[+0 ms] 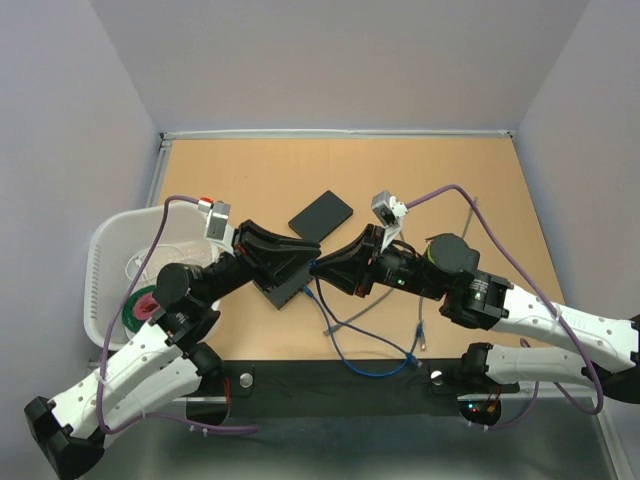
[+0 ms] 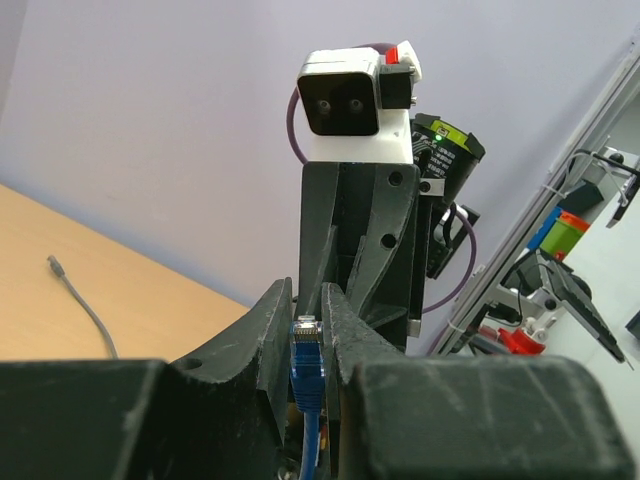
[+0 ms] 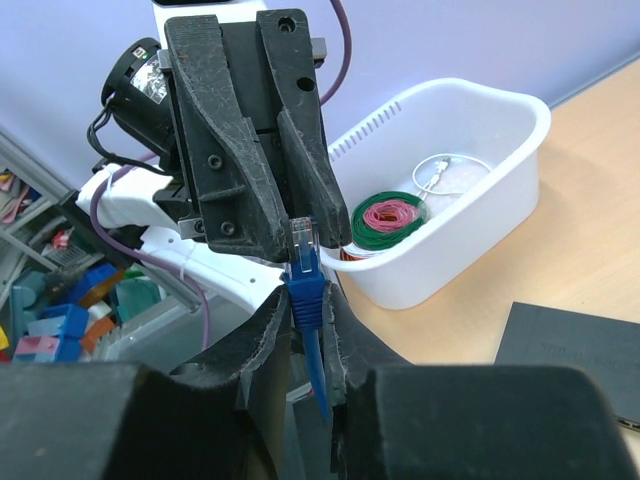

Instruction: Insert the plug into the switch port

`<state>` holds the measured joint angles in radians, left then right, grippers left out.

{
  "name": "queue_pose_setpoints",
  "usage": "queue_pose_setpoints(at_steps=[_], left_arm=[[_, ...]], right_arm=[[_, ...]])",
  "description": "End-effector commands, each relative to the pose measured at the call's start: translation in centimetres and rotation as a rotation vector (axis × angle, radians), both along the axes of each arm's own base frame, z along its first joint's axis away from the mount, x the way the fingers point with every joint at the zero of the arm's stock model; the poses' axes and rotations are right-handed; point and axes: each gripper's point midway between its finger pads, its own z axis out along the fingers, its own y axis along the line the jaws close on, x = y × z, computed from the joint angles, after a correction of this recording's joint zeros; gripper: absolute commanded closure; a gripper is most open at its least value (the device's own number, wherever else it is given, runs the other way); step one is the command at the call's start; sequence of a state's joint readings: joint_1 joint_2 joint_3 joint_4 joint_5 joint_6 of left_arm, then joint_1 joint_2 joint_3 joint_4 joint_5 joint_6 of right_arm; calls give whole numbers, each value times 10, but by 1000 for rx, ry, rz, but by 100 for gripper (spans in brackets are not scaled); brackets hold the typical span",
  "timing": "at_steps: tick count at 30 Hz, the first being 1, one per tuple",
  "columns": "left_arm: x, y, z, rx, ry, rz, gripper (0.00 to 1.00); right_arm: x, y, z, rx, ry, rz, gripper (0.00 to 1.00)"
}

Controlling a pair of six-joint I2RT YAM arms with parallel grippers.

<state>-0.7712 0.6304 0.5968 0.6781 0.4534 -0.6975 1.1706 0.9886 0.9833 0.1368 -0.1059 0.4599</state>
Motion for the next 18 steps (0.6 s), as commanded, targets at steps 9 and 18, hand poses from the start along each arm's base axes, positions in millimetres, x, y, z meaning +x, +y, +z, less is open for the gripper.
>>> queue_pose_setpoints(at_steps=[9,18], left_arm=[[3,6,6,14,-3,50,67],[40,26,-25,211,87,304,7]], right_arm=[[-1,-14,21,85,-29,-21,99],[36,-20,-47,-188,68,-226,99]])
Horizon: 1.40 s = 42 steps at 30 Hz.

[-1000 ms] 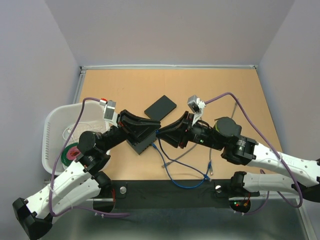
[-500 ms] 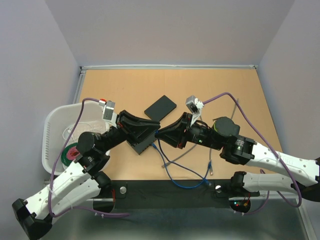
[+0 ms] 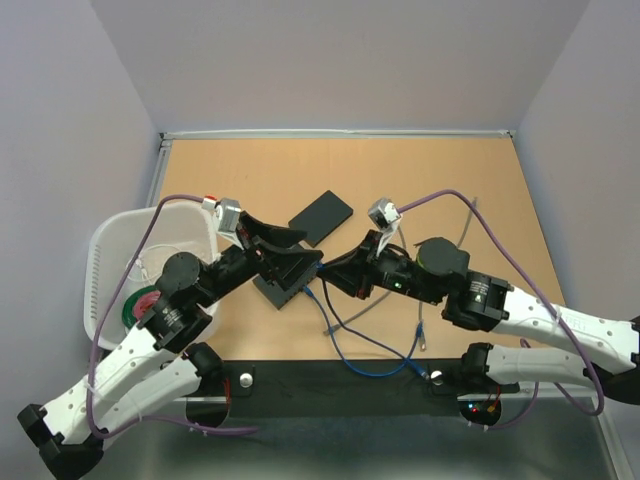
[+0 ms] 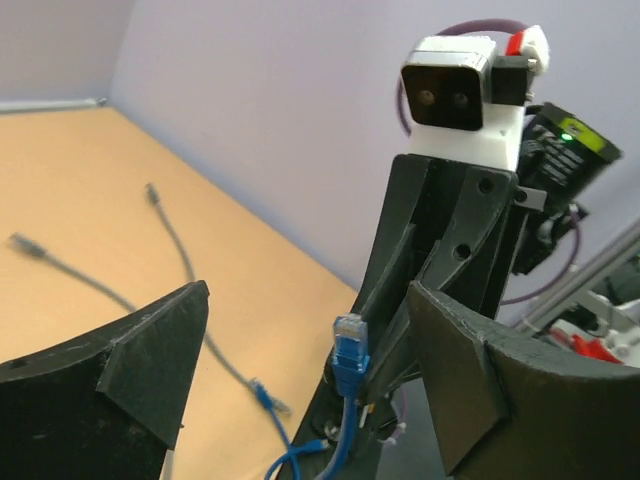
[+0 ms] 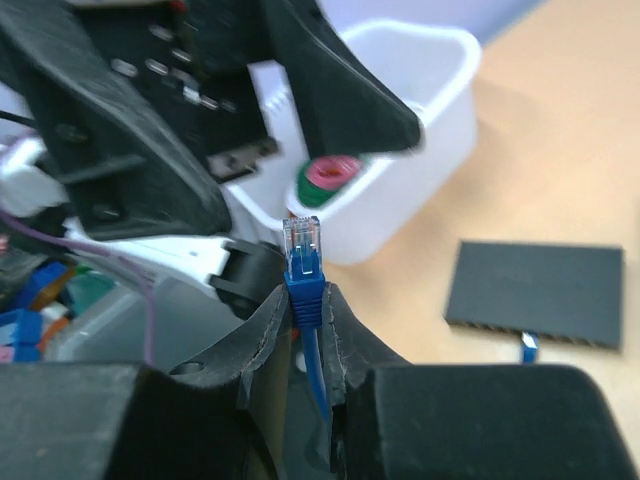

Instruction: Insert the plug into the switch port

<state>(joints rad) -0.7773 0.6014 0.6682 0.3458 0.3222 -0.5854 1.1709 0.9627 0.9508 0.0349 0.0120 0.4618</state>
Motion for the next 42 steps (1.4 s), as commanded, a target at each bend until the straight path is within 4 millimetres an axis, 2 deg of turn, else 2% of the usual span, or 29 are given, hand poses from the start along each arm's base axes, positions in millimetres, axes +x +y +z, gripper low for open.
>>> queue_pose_setpoints(at_steps=[1,5,6,7,9,10,11,12,15,19,20,21,26,30,31,34,42], left_arm=[[22,27,-3,90,1,204,7],[52,47,-26,192,97,398,8],[58,50,-43,257,147,431,8],[66,56,-50,287,168,483,9],[73,59,-64,346,196,523,9],[80,59,-77,402,228,546,9],[84,59,-84,428,245,559,9],[89,57,-96,472,275,567,9],[98,56,-111,518,314,600,9],[114,54,-135,558,367,616,9],[120,60,-139,553,381,629,9],[122,54,-146,549,389,587,9],[146,74,-176,546,470,596,11],[154,73,-197,550,503,562,11],[161,76,-196,534,497,568,12],[170,78,-216,531,564,543,13],[187,83,-241,540,649,542,18]], right_arm=[[23,-5,-29,-145,27,-122,99],[46,-10,-80,-387,57,-236,100],[51,-12,-90,-434,56,-255,99],[55,-8,-109,-499,65,-266,100],[63,-13,-130,-593,71,-310,100],[66,-12,-138,-632,69,-314,99],[68,-11,-162,-714,83,-317,100],[72,-10,-172,-752,84,-328,100],[73,-6,-209,-854,115,-321,100],[76,-6,-239,-931,135,-325,100],[76,-6,-245,-945,139,-321,100],[79,-7,-254,-971,150,-319,100],[87,-3,-273,-986,195,-274,99],[90,4,-279,-969,208,-242,100],[89,7,-282,-970,211,-229,100],[91,7,-292,-980,226,-220,100],[98,10,-304,-965,260,-206,100]])
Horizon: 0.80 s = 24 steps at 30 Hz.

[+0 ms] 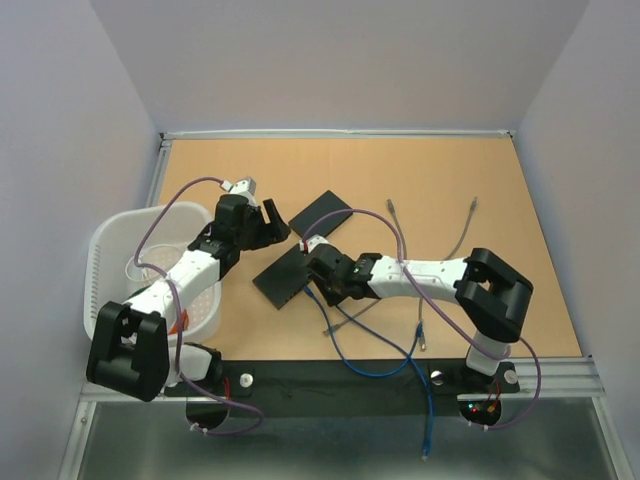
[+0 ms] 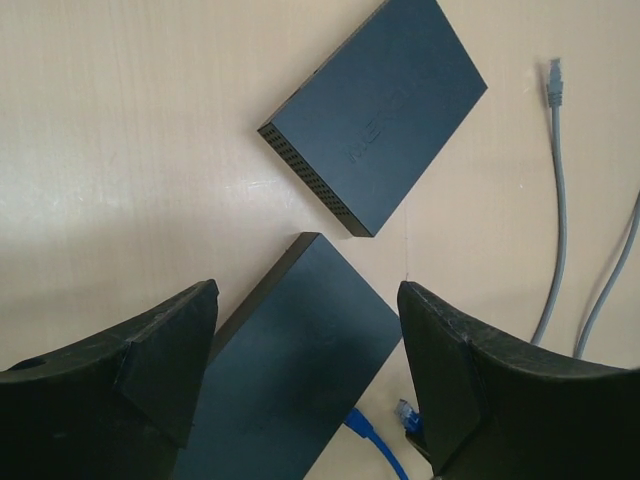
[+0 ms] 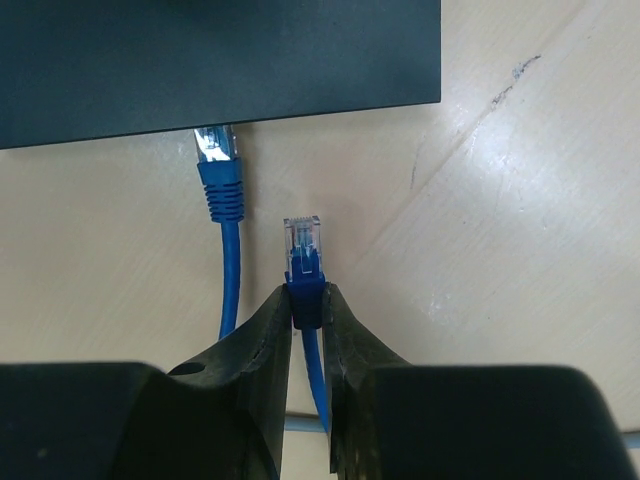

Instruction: Insert the plug into the switch port

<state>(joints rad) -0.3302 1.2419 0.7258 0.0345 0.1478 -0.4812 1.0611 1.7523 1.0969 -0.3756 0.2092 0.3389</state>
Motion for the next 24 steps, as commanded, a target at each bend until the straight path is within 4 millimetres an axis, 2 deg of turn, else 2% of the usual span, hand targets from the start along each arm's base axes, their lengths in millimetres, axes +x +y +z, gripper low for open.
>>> queue_pose_setpoints(at_steps=[1,6,13,24], left_arm=[[7,-10,-1,-35,-12,-31,20],[4,-10,-25,-22,46,-36,27],[-1,-13,-39,-49,70,-38,31],[-9,-18,-59,-81,97,-55,34]], right_arm=[[16,21,14,87,-18,5,100],[24,28,14,111,-2,11,100],[31,36,14,111,-6,29,100],[27,41,7,113,33,53,100]])
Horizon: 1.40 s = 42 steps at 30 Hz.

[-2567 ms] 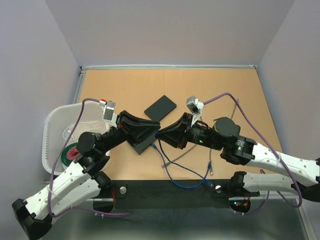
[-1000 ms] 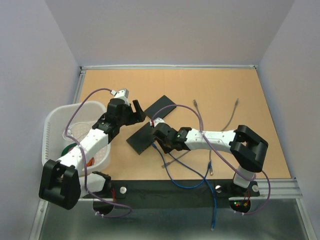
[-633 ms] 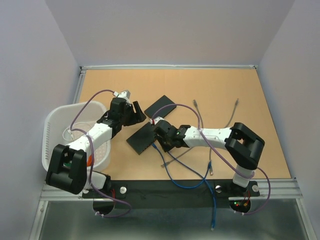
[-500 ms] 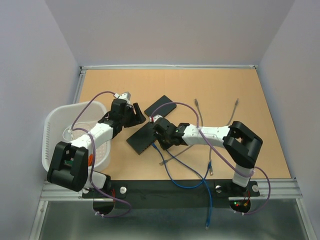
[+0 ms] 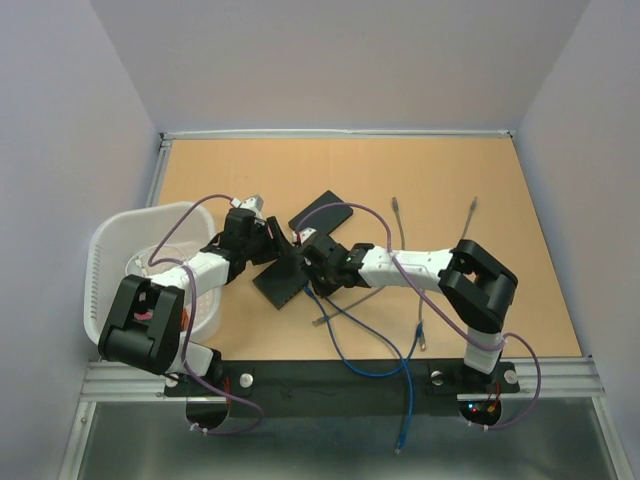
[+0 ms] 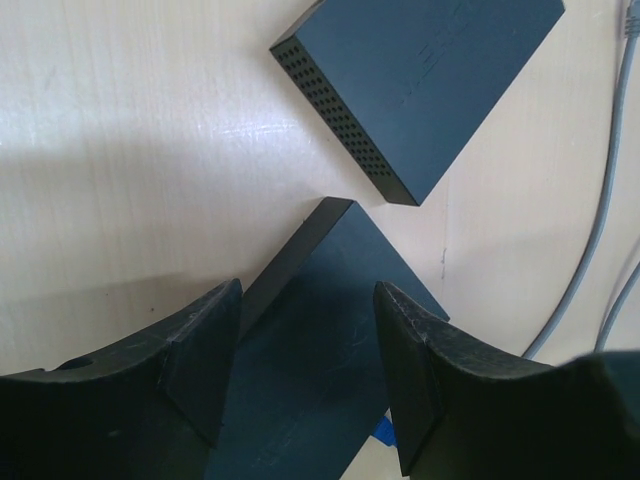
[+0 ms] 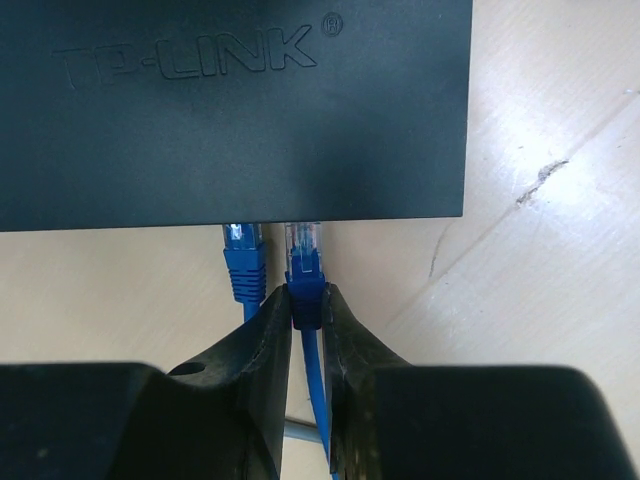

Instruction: Insert the plug into the switch port

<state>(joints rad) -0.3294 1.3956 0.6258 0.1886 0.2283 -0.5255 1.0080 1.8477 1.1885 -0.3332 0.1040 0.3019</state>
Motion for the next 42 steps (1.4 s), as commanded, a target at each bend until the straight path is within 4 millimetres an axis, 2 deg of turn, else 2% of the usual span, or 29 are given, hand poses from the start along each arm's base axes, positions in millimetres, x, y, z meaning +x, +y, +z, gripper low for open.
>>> queue_pose_setpoints(at_steps=[1,10,19,28,36,42], left_arm=[[2,-6,4,-39,-37,-17,35],[-4,-7,0,-50,-49,-35,35],[-11,-16,-3,-98,-68,-89,36],[-19,-19,-23,-99,-32,-103,37],[-22,-24,-22,-118,-26,-116,38],[-27,-29,-27,-124,-15,-128,38]], right_arm=[[6,16,11,51,-5,15,99],[12,-2,1,5,3,-49,100],[22,4,-1,-14,9,-62,100],[31,16,14,8,-14,-63,100],[44,19,39,35,-74,-98,100],[45,23,41,44,-74,-93,100]])
